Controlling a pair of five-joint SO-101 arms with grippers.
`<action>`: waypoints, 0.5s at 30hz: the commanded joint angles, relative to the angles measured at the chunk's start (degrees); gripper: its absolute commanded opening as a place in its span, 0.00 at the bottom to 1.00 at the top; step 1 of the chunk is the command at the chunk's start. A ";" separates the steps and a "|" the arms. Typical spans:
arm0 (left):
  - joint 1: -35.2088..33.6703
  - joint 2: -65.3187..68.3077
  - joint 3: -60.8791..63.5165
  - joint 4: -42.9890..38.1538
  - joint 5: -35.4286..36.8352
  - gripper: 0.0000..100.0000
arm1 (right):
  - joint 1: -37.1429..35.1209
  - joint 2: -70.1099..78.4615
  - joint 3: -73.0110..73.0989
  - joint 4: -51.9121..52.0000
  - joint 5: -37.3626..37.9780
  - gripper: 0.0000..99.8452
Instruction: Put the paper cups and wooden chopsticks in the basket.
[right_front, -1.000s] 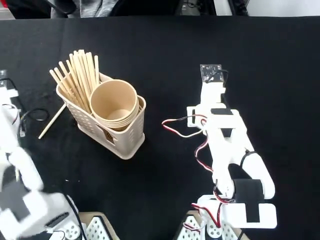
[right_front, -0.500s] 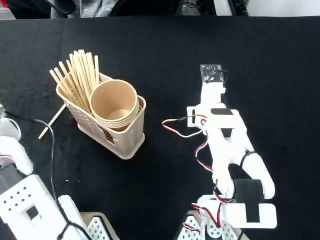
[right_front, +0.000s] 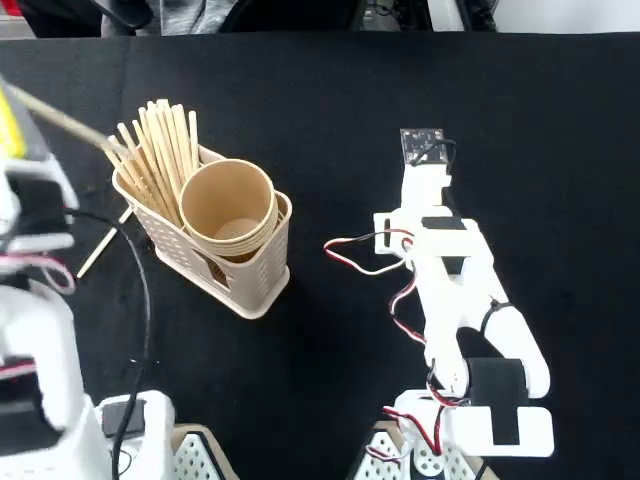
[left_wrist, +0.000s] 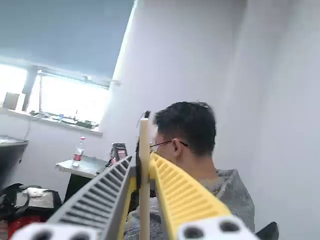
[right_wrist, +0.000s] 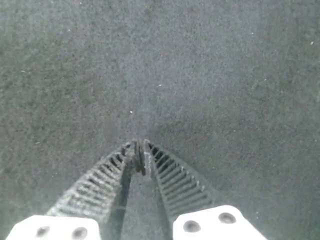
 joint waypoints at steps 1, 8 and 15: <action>5.93 6.15 -3.47 -0.97 -2.90 0.03 | -0.62 -1.36 -0.22 -0.62 0.00 0.01; 5.93 13.10 1.98 -1.23 -3.08 0.03 | -0.62 -1.36 -0.40 -0.62 0.00 0.01; 5.93 13.98 7.78 -4.04 -3.08 0.04 | -0.62 -1.36 -0.40 -0.62 0.00 0.01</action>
